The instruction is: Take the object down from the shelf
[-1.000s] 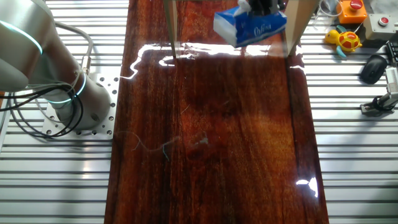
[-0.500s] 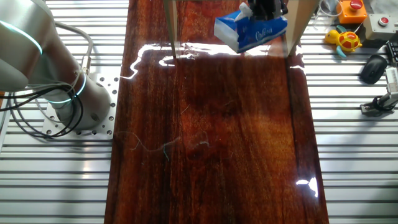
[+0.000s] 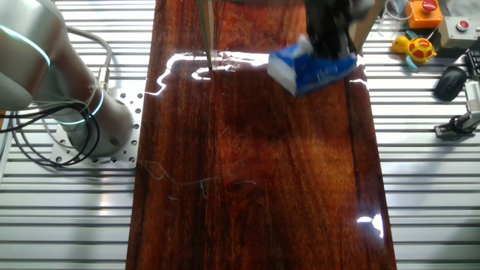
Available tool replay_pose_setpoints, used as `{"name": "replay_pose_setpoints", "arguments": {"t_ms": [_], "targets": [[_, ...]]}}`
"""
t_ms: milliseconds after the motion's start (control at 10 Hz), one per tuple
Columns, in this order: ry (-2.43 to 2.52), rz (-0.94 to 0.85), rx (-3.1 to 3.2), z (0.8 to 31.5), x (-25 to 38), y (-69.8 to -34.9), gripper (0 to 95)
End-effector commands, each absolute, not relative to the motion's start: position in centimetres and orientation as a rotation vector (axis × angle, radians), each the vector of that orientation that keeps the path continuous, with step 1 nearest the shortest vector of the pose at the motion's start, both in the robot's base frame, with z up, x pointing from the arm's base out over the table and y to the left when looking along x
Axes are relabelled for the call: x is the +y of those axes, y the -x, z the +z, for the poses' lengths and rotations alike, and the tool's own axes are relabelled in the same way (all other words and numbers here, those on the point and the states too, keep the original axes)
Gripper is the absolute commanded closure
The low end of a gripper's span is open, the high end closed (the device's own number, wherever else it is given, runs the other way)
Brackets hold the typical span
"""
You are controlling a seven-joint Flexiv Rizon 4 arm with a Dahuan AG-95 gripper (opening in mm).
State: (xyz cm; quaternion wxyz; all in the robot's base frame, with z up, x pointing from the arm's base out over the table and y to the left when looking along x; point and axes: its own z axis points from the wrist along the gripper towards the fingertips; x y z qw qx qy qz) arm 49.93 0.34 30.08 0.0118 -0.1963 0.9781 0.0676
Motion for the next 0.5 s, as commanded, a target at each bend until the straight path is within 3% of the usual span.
{"name": "replay_pose_setpoints", "arguments": {"t_ms": [100,500], "targets": [[0.683,0.229,3.030,30.18,0.37,-49.76,95.0],[0.637,0.192,3.078,30.18,0.37,-49.76,95.0]]}}
